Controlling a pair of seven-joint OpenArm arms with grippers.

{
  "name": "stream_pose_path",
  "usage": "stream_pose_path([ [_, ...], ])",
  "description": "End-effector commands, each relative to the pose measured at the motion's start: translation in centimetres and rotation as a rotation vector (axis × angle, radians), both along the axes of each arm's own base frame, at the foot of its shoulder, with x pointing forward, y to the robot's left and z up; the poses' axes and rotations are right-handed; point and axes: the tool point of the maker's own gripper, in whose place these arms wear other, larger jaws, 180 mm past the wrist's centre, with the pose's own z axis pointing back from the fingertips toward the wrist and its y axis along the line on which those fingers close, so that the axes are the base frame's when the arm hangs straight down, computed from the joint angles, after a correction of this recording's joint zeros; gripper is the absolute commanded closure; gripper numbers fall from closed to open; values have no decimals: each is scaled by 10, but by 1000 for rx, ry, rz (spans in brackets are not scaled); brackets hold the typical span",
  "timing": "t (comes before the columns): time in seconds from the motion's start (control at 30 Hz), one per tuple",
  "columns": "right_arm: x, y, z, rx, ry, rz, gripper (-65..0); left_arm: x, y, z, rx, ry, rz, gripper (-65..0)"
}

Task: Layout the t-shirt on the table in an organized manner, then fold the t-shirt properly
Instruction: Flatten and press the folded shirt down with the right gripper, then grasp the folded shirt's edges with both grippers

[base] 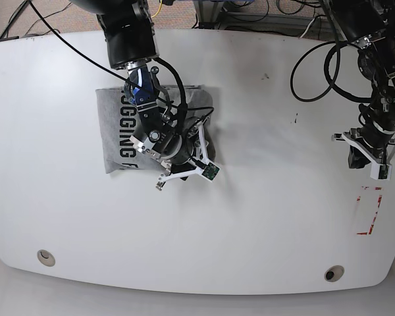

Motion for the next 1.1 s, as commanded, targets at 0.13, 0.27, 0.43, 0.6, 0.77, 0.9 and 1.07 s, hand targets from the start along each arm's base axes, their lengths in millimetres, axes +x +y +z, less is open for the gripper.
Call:
stream_pose_path([
  [0.13, 6, 8, 46, 64, -130, 0, -466, 11, -35, 7, 6, -29, -112, -56],
  [0.27, 1, 2, 70, 69, -196, -18, -526, 13, -59, 9, 10, -34, -180, -56],
  [0.43, -1, -35, 90, 53, -236, -131, -533, 12, -121, 4, -19, -29, -330, -56],
  [0.6, -4, -96, 77, 21, -203, -299, -531, 2, -190, -1, -69, -20, -493, -56],
  [0.77, -9, -156, 69, -10, -184, -459, -487, -15, -260, -2, -156, -14, -631, -56],
  [0.9, -16, -189, 55, -33, -142, -542, -349, -32, -312, 2, -220, -14, -736, -56],
  [1.07, -19, -211, 30, -78, -70, -557, -163, -60, -367, 8, -308, -3, -837, -56],
])
